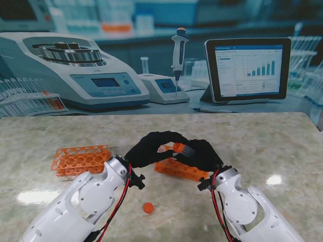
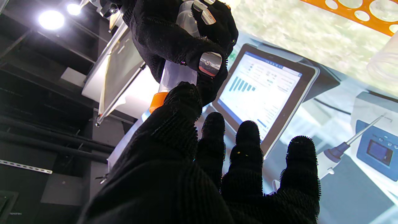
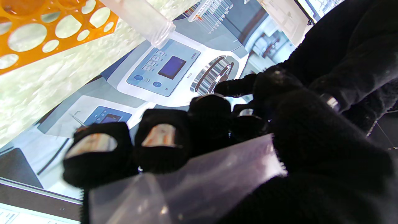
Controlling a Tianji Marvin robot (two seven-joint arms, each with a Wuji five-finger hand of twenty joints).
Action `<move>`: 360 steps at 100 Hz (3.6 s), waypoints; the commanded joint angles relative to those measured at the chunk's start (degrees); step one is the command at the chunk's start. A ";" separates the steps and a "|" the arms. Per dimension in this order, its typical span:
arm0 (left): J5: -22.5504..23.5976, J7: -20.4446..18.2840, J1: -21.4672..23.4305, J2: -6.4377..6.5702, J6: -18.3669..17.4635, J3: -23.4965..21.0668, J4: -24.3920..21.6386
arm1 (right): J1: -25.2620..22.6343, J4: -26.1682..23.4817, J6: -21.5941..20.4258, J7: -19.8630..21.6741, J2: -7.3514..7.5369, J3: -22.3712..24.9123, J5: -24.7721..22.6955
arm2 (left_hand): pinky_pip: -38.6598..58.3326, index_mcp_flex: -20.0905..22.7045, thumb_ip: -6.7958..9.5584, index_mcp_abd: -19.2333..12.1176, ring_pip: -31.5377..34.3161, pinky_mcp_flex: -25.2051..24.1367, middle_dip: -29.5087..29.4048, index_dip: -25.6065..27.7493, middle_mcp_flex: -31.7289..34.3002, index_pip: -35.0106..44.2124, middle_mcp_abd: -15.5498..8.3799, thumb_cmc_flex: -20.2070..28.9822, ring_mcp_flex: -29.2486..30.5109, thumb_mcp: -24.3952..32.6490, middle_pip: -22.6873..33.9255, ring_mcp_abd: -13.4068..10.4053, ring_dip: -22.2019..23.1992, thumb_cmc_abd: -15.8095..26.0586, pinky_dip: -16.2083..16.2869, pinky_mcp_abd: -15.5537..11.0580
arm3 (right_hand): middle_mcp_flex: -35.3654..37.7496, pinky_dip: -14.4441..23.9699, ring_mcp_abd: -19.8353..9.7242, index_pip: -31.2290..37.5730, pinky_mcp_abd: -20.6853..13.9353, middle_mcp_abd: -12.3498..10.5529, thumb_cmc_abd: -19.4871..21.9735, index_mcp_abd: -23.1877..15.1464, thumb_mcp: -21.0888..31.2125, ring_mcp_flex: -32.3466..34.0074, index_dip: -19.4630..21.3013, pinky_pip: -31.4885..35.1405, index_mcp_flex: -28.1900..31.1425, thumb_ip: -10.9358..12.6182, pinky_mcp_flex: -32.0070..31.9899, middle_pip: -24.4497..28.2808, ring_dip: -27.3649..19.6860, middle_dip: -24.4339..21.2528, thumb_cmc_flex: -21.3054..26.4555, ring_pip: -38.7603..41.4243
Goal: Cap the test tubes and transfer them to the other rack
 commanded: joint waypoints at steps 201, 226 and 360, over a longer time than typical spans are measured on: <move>-3.16 -5.17 1.25 1.15 -0.87 -3.78 -1.56 | 0.05 -1.00 0.45 0.65 -0.24 -0.06 0.31 | -7.61 -0.23 3.09 2.52 -2.38 -2.05 -2.38 -4.85 -4.18 -1.33 -1.10 -12.31 -4.79 -14.29 -2.74 -0.30 -1.59 7.89 -0.67 -1.02 | -0.36 0.06 -1.99 1.31 0.17 -0.56 0.82 -2.71 -1.27 1.23 1.47 2.03 0.24 -1.24 1.03 0.77 0.62 -0.09 0.10 1.78; -3.39 -5.11 1.40 1.13 -0.92 -4.00 -1.83 | 0.17 -0.88 0.79 0.59 -0.28 -0.04 0.35 | -7.80 -0.16 2.80 4.05 -2.43 -2.02 -2.37 -5.21 -4.26 -1.96 -1.10 -14.99 -4.87 -14.38 -2.83 -0.37 -1.60 8.57 -0.54 -1.01 | -0.31 0.03 -1.92 1.31 0.21 -0.60 0.87 -2.71 -1.23 1.23 1.48 1.96 0.24 -1.23 1.02 0.79 0.57 -0.09 0.12 1.69; 1.06 1.28 2.23 -0.03 -0.44 -3.17 -3.41 | 0.32 -0.84 0.94 0.48 -0.30 -0.09 0.27 | -4.06 -10.04 3.20 18.12 0.19 -1.91 4.26 14.89 -8.95 9.61 -0.20 -16.18 -4.03 -9.64 0.40 -1.60 2.57 2.09 0.86 -1.69 | -0.37 0.03 -1.92 1.27 0.24 -0.58 0.86 -2.69 -1.27 1.23 1.48 1.95 0.22 -1.26 1.01 0.78 0.57 -0.08 0.13 1.69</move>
